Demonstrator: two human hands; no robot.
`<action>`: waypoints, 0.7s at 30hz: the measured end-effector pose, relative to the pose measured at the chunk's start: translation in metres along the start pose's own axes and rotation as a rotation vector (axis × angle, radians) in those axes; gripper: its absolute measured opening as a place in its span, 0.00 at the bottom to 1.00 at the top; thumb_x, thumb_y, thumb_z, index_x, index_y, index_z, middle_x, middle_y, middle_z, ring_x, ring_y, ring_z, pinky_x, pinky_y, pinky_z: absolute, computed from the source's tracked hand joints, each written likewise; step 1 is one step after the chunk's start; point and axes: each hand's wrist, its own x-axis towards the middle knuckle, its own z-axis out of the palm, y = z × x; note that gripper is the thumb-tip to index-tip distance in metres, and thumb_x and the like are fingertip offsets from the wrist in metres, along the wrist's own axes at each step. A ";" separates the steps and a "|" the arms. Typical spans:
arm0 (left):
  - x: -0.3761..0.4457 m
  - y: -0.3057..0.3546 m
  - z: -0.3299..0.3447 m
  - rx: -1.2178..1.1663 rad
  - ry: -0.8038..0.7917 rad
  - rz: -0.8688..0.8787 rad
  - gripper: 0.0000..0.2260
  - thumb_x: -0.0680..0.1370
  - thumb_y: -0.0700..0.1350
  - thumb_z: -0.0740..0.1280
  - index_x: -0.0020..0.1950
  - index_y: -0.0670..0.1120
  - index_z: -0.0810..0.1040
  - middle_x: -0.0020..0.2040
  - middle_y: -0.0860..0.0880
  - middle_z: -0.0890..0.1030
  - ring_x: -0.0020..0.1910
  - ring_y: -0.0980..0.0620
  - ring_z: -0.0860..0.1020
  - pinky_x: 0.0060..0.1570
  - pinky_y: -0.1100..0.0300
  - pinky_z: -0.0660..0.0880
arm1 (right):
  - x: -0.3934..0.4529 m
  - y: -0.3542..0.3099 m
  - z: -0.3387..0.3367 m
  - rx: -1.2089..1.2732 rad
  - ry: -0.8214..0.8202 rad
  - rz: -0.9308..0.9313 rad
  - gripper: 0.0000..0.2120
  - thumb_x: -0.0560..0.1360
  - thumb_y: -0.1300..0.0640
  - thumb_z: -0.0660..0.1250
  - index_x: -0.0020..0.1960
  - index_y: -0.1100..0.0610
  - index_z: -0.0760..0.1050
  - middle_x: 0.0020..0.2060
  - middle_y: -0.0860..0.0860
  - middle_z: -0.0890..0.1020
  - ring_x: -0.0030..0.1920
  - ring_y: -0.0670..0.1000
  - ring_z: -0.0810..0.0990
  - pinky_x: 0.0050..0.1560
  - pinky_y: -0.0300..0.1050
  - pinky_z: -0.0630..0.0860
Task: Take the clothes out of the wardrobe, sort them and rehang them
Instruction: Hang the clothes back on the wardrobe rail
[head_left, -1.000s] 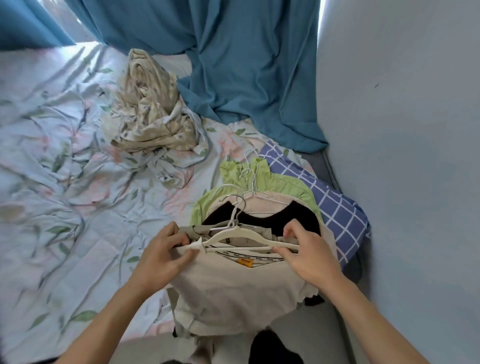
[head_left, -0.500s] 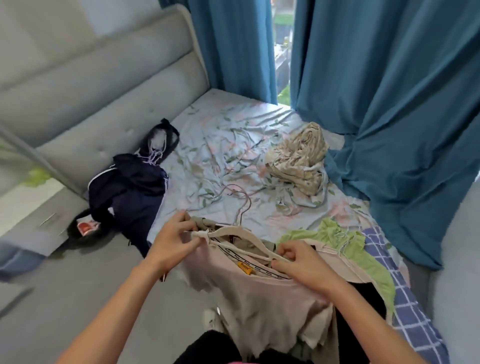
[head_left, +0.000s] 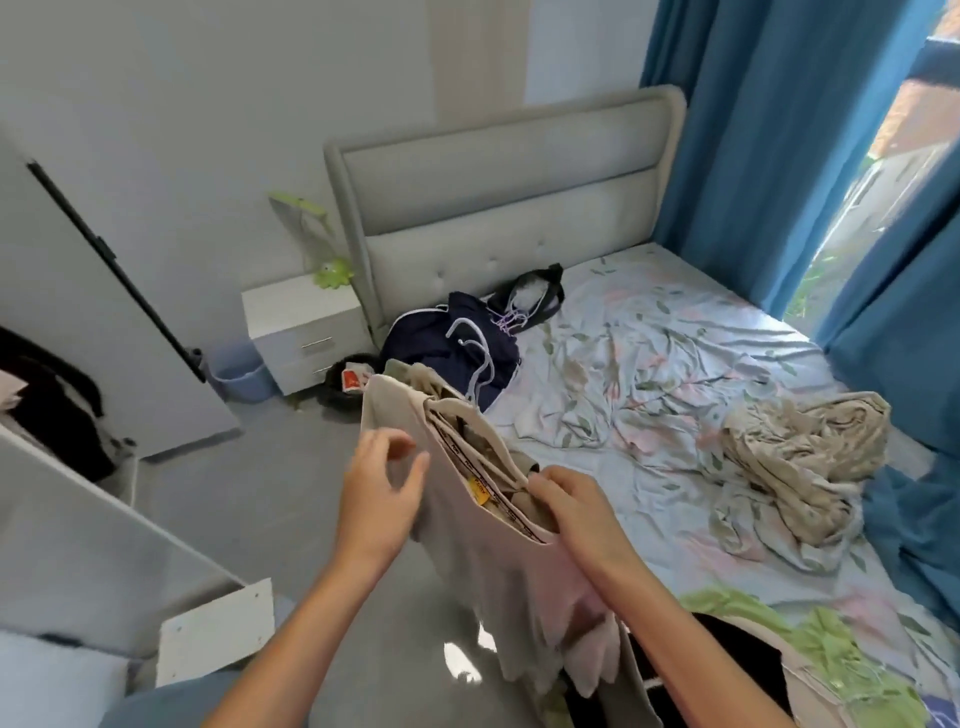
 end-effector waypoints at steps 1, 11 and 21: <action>0.001 -0.003 -0.010 -0.084 -0.081 -0.047 0.04 0.81 0.47 0.73 0.54 0.53 0.79 0.51 0.58 0.81 0.51 0.60 0.80 0.52 0.61 0.76 | 0.008 -0.009 0.023 0.005 0.001 -0.011 0.17 0.82 0.53 0.67 0.35 0.58 0.75 0.30 0.46 0.75 0.34 0.46 0.71 0.40 0.49 0.66; 0.071 -0.066 -0.109 -0.441 -0.018 -0.201 0.07 0.81 0.48 0.72 0.55 0.47 0.78 0.46 0.50 0.87 0.45 0.52 0.86 0.53 0.45 0.83 | 0.064 -0.086 0.231 0.165 -0.127 -0.118 0.15 0.83 0.56 0.67 0.43 0.65 0.72 0.33 0.50 0.74 0.36 0.47 0.70 0.37 0.41 0.68; 0.161 -0.137 -0.180 -0.463 0.056 -0.216 0.04 0.85 0.43 0.67 0.52 0.43 0.75 0.45 0.43 0.83 0.42 0.48 0.81 0.49 0.48 0.80 | 0.151 -0.131 0.330 0.340 -0.337 -0.020 0.09 0.83 0.63 0.65 0.43 0.60 0.73 0.32 0.51 0.73 0.33 0.46 0.71 0.36 0.39 0.69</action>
